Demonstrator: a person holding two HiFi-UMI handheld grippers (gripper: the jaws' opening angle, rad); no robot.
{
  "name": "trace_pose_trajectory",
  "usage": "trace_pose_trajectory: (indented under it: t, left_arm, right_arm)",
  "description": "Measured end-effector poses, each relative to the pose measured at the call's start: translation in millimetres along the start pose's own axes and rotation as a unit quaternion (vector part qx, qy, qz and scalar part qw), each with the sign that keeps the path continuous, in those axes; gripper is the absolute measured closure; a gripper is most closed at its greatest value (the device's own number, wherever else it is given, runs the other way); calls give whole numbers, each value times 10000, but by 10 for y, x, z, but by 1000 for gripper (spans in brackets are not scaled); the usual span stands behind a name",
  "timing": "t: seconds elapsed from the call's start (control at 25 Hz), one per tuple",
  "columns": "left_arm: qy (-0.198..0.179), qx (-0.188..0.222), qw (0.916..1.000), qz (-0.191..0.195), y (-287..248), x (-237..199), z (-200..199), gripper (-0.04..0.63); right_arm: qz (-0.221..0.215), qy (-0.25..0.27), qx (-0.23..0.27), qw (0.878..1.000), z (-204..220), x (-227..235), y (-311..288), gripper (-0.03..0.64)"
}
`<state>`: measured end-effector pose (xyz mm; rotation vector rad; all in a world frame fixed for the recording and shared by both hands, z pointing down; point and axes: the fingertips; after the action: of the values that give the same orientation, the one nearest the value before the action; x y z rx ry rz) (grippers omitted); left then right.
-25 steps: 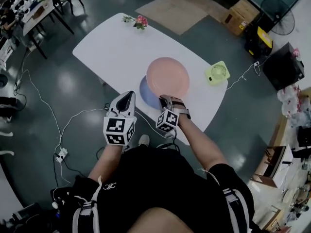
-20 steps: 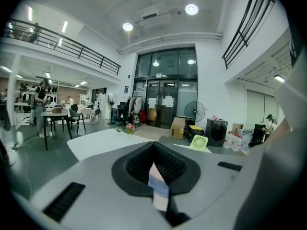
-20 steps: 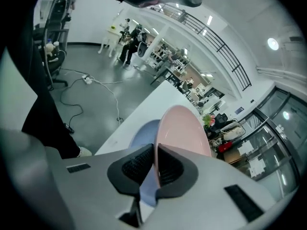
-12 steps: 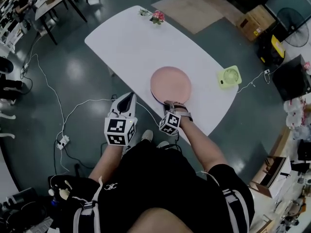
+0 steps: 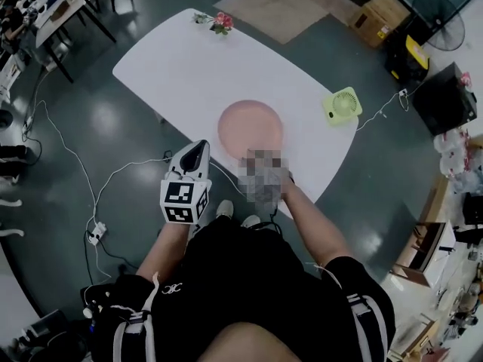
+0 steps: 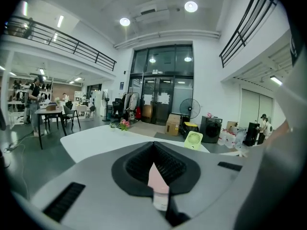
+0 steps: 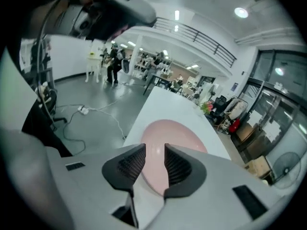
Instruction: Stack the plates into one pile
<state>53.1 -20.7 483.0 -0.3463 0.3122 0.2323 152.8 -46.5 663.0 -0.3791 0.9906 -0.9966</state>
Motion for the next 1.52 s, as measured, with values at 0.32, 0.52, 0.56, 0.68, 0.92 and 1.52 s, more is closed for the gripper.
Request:
trace_pose_trajectory:
  t: [0.32, 0.52, 0.56, 0.68, 0.92, 1.52]
  left_arm:
    - [-198, 122, 9991, 351, -237, 377, -179, 581]
    - [-334, 199, 9972, 643, -314, 715, -326, 581]
    - [-367, 216, 9967, 694, -317, 778, -361, 581]
    - [-441, 286, 9952, 824, -343, 941, -474, 581]
    - [-563, 288, 9924, 1055, -462, 1219, -557, 581]
    - [-688, 222, 9892, 1272, -712, 1539, -537, 581]
  right_arm:
    - [2005, -2132, 1397, 9459, -274, 1329, 1092, 582]
    - [2857, -2672, 1833, 9019, -218, 1824, 1859, 601]
    - [2978, -2785, 1853, 8941, -195, 1873, 1992, 603]
    - [3496, -3052, 1853, 8662, -67, 1999, 2363, 603]
    - [3922, -3121, 1725, 8480, 136, 2040, 2675, 606]
    - [3818, -3196, 1728, 8499, 309, 2075, 2668, 604]
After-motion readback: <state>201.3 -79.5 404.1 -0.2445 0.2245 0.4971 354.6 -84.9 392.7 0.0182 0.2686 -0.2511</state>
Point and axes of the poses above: the fingertips, and each gripper's own axes: y backward along the fingers, x to its right, z out of its underside, and after that the axes turned 15 degrees about y, right-handed
